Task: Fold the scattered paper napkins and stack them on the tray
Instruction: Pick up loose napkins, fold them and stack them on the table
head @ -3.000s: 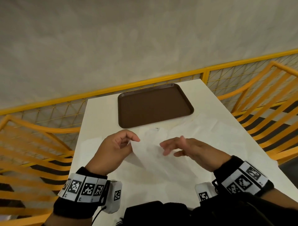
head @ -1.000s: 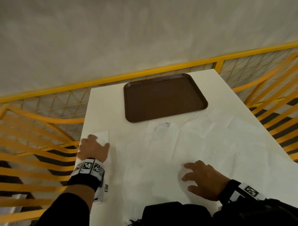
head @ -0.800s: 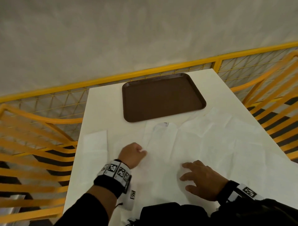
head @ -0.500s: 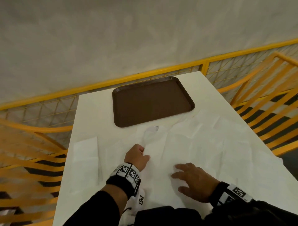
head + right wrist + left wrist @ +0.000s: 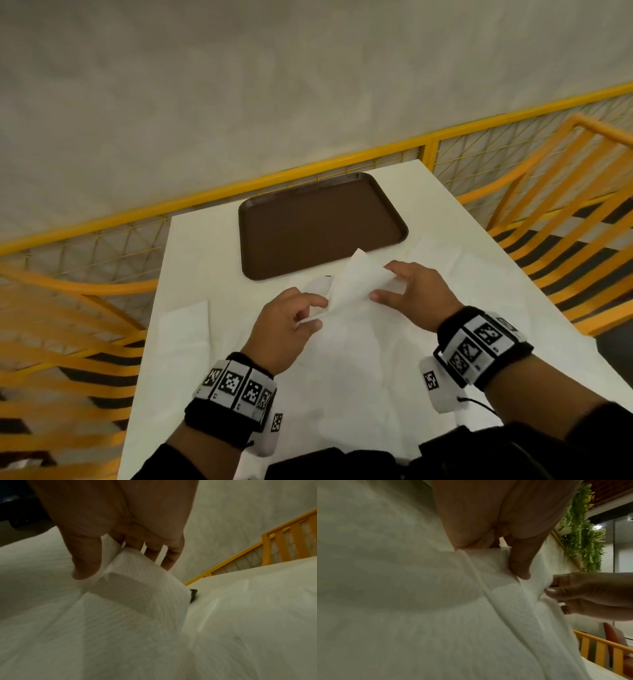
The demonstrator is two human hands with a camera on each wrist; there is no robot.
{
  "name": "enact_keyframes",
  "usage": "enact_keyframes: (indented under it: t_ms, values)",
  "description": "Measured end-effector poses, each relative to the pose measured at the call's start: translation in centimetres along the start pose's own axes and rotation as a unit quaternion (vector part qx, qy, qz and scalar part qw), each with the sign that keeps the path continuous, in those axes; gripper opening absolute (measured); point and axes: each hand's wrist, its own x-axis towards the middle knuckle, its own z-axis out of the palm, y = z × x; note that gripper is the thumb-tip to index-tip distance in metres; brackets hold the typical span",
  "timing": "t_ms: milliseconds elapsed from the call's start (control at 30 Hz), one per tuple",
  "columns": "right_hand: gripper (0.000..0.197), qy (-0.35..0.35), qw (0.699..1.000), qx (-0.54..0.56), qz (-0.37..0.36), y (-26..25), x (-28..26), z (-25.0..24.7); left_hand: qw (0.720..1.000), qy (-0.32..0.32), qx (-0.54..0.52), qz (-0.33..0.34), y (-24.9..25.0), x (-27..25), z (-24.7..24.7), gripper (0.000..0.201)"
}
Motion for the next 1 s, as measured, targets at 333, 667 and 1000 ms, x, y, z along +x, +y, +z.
enact_keyframes:
  t_ms: [333, 667, 1000]
  values:
    - [0.024, 0.075, 0.979, -0.015, -0.188, -4.9, -1.7, -3.8, 0.974, 0.118, -0.052, -0.185, 0.1, -1.2, -0.2, 0.104]
    - [0.017, 0.052, 0.970, 0.236, -0.017, -5.0, -3.5, -5.3, 0.850, -0.004, -0.496, -0.181, 2.0, -1.9, -1.3, 0.048]
    - [0.020, -0.093, 0.944, 0.317, 0.018, -3.1, -5.7, -5.4, 0.870, 0.025, -0.473, -0.137, 1.5, -3.6, -4.6, 0.045]
